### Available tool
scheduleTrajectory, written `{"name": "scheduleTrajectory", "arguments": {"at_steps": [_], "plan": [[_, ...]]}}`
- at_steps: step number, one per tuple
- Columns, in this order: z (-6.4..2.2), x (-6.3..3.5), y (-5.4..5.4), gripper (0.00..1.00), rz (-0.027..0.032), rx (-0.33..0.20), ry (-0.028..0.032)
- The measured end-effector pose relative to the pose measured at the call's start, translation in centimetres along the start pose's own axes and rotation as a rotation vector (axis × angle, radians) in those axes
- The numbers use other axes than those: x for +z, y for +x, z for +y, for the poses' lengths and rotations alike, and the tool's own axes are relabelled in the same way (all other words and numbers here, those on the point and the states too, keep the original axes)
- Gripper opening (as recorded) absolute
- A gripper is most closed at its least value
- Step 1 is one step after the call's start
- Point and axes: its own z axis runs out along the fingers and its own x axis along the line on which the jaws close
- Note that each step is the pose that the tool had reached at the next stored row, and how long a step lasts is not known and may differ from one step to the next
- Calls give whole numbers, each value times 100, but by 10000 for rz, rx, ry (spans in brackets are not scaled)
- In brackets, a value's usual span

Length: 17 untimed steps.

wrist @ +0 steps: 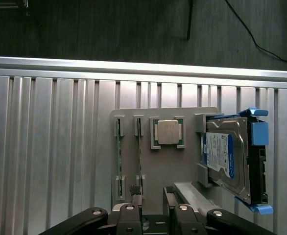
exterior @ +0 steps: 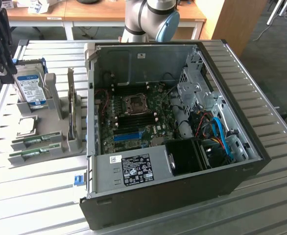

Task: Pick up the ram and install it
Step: 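Pick up the ram and move it above insertion slot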

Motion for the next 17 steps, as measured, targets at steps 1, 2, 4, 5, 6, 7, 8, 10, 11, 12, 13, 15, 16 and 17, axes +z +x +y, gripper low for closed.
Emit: {"name": "scheduleTrajectory", "arguments": {"at_steps": [1, 2, 4, 5, 6, 7, 8, 10, 11, 12, 13, 15, 16, 17], "plan": [[0, 1, 0, 31, -1, 0, 2], [0, 1, 1, 31, -1, -1, 2], [0, 4, 1, 31, -1, -1, 1], [0, 12, 2, 31, -1, -1, 3], [-1, 24, 2, 31, -1, -1, 2], [-2, 39, 3, 31, 0, -2, 1], [-3, 56, 4, 31, 0, -1, 1], [-5, 94, 6, 31, -1, -1, 1], [-5, 112, 7, 31, -4, -1, 2], [-6, 130, 8, 31, -4, -1, 2], [-7, 148, 9, 31, -4, -1, 1], [-9, 184, 11, 31, -3, -1, 1], [-10, 203, 12, 31, -4, -1, 1], [-11, 220, 14, 31, -4, -1, 1]]}}
